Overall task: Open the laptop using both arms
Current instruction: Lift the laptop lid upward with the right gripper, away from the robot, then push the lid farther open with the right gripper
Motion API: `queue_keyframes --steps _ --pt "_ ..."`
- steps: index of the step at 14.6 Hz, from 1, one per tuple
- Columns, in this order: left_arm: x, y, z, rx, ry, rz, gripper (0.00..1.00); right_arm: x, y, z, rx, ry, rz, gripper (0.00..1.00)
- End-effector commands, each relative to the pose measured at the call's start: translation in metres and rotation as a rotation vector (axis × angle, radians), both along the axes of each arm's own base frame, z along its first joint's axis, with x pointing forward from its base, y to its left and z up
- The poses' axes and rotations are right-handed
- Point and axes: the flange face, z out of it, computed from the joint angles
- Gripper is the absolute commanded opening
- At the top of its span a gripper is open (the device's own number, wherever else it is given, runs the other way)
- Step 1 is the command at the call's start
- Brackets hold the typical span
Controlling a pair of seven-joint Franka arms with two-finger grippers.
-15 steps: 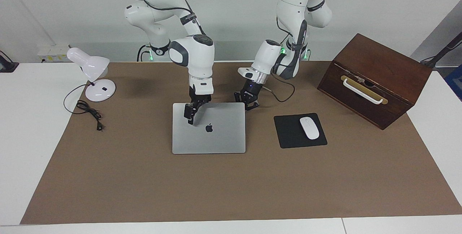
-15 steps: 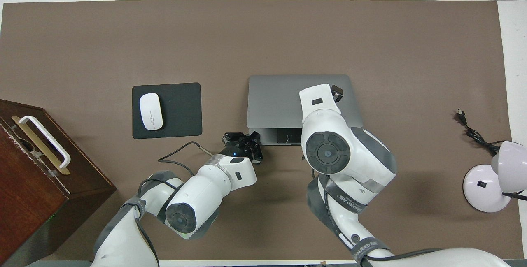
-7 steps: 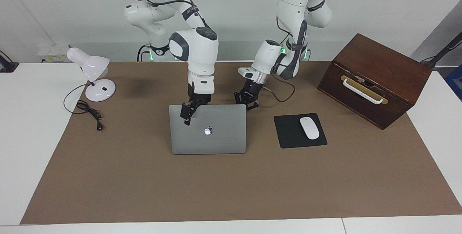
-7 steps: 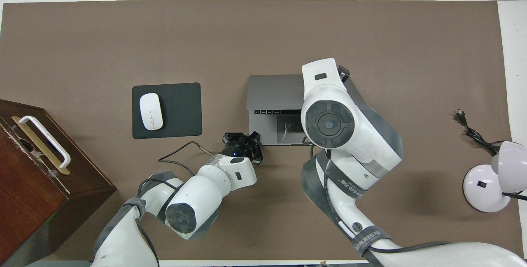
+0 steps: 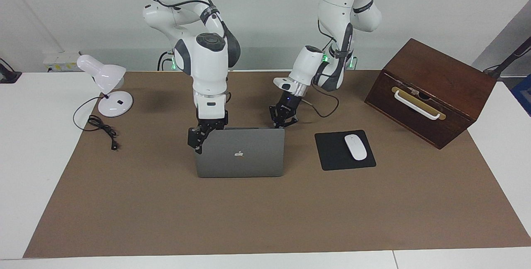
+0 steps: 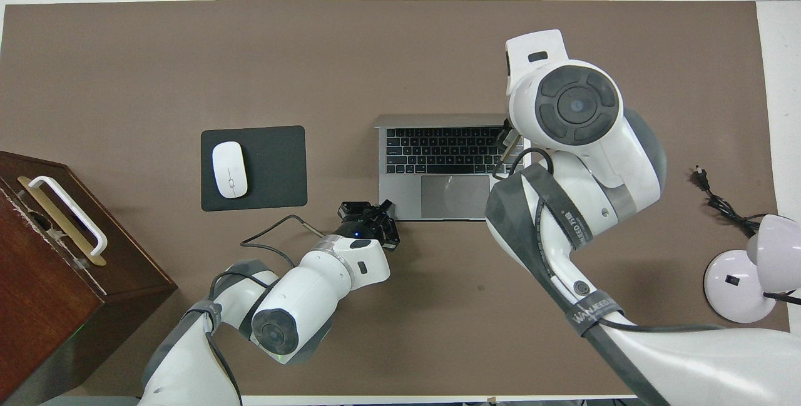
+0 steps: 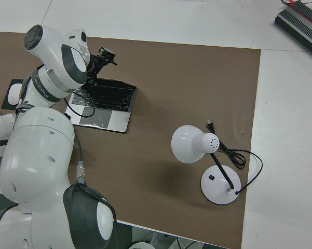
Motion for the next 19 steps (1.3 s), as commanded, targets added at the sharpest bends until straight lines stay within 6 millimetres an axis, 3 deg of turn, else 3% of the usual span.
queue_keyframes --steps 1,6,12,19 --pt "0.005 0.002 -0.018 0.024 0.004 -0.016 0.0 0.014 -0.006 0.003 0.036 0.017 -0.013 1.0" --pt "0.004 0.002 -0.019 0.025 0.006 -0.016 0.0 0.023 -0.02 0.015 0.094 0.008 -0.06 1.0" --pt "0.004 0.002 -0.019 0.025 0.006 -0.016 0.0 0.046 -0.039 0.005 0.139 0.016 -0.114 1.0" --pt "0.004 0.002 -0.019 0.025 0.006 -0.016 0.0 0.044 -0.045 -0.001 0.181 0.068 -0.16 1.0"
